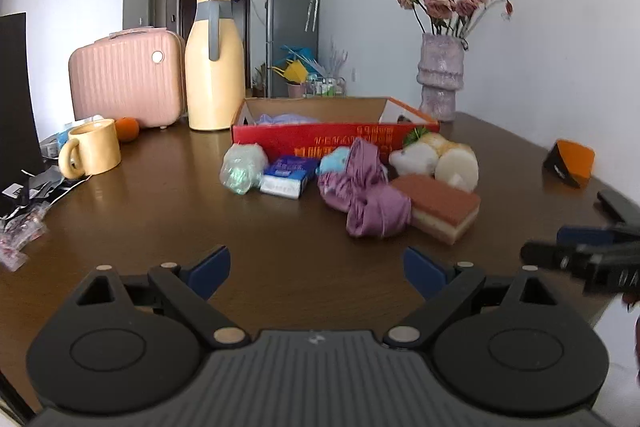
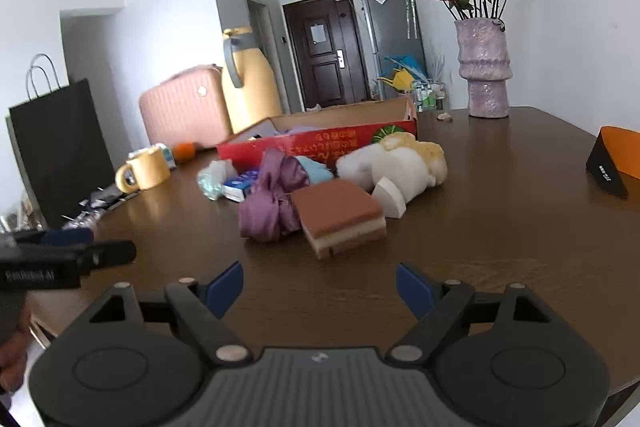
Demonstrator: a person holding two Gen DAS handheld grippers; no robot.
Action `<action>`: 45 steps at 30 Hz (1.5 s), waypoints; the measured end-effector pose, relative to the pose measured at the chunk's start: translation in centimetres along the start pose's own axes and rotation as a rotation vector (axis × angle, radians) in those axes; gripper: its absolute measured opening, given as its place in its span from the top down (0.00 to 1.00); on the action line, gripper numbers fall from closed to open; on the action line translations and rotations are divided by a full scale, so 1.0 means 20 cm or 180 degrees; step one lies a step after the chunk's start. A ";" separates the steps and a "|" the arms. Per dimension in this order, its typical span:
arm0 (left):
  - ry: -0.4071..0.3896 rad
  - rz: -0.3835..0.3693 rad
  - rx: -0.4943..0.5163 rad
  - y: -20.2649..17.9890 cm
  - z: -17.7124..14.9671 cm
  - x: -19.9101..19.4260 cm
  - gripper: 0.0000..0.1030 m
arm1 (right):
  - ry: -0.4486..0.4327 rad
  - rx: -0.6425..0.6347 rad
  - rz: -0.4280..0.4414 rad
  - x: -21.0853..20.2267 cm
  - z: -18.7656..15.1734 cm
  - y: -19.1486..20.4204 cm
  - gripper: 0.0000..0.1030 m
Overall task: Organize soft objects
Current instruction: 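Withdraw the left gripper from the box toward the purple scrunchie, then grasp the purple satin scrunchie with the left gripper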
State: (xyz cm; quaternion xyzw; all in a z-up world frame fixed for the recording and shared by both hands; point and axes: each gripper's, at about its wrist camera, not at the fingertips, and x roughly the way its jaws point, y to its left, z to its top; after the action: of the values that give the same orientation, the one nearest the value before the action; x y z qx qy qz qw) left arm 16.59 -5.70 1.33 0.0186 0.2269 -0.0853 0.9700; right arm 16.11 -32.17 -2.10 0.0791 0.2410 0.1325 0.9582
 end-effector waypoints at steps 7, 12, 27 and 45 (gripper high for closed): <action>-0.0099 -0.0208 -0.0011 -0.10 0.10 0.19 0.08 | 0.0012 0.0084 -0.0006 0.15 0.05 -0.05 0.19; -0.0004 -0.0240 0.0014 -0.18 0.16 0.43 0.09 | 0.0083 -0.0015 0.0006 0.27 0.11 -0.08 0.20; 0.0203 0.0846 -0.0618 0.25 0.14 0.49 0.30 | 0.0125 -0.0437 0.0484 0.63 0.38 -0.02 0.21; 0.0298 -0.0418 -0.0892 0.44 0.08 0.64 0.72 | 0.0533 -0.0132 0.0664 1.05 0.45 0.34 0.67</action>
State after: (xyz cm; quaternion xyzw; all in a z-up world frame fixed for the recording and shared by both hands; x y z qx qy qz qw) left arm 30.18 0.80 -2.92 -0.1277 0.2823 -0.1151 0.9438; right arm 36.76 -20.43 -2.06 0.0725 0.3078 0.2424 0.9172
